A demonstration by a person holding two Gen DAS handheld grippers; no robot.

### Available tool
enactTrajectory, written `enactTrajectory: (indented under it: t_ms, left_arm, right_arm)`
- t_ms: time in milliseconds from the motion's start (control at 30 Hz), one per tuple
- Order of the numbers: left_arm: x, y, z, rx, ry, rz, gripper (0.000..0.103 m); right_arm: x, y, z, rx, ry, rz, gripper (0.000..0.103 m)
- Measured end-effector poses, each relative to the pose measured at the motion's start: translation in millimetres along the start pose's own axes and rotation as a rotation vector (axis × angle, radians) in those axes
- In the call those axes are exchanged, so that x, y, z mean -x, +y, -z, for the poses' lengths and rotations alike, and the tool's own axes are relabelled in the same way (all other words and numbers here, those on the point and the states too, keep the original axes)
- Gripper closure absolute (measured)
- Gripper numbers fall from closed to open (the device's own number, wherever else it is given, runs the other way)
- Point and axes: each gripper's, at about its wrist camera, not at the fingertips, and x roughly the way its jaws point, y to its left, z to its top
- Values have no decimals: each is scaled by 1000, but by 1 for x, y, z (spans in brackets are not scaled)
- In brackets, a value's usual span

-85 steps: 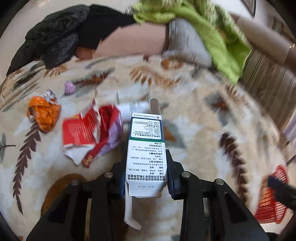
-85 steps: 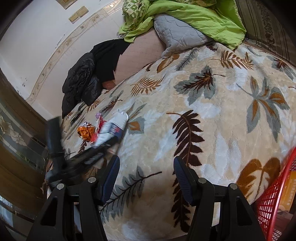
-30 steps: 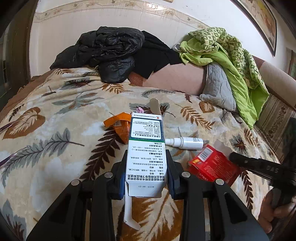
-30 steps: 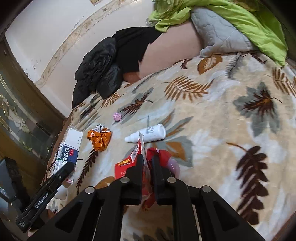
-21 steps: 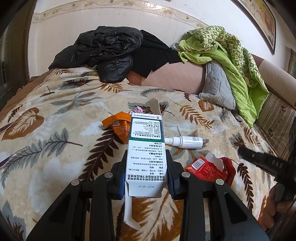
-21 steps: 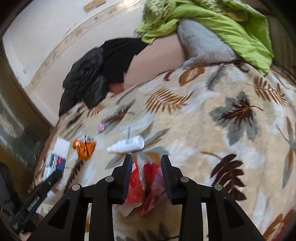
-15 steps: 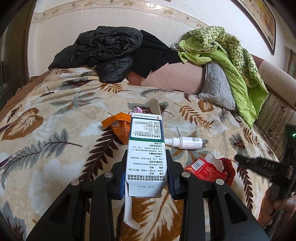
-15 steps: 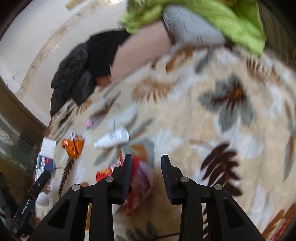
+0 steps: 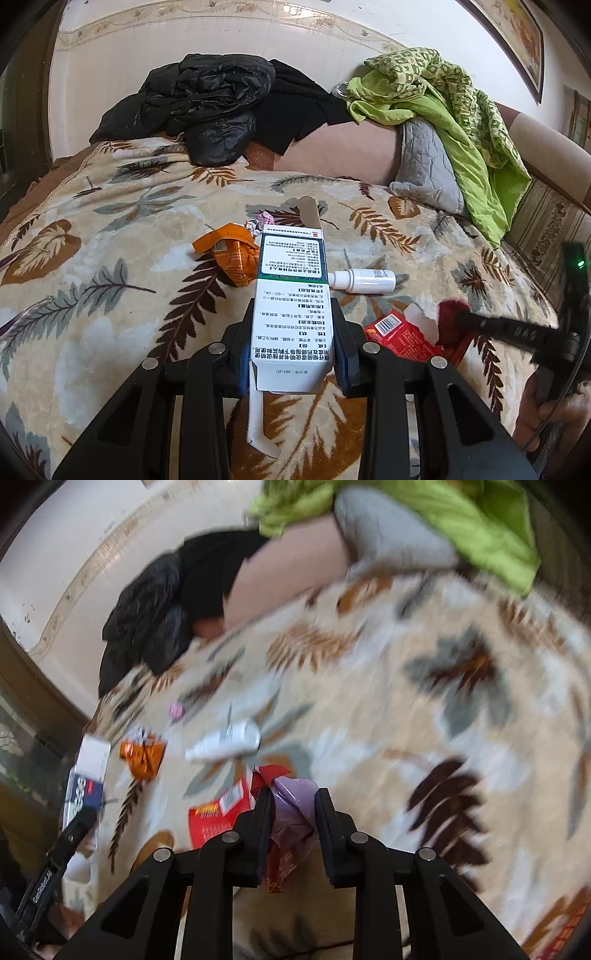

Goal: Collect trash

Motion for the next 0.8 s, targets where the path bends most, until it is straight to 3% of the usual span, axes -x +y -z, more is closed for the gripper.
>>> enactTrajectory:
  t_ms: [133, 200, 400, 800]
  left_arm:
    - [4, -6, 1, -17, -5, 14, 70]
    - [6, -12, 2, -24, -5, 25, 70]
    - [12, -32, 8, -25, 12, 93, 70]
    - [39, -67, 24, -100, -6, 117, 70]
  right_arm:
    - [31, 1, -6, 1, -147, 10, 78]
    - [40, 2, -8, -12, -179, -21, 78]
    - [56, 14, 0, -11, -203, -87, 78]
    - [102, 18, 37, 28, -235, -138, 78]
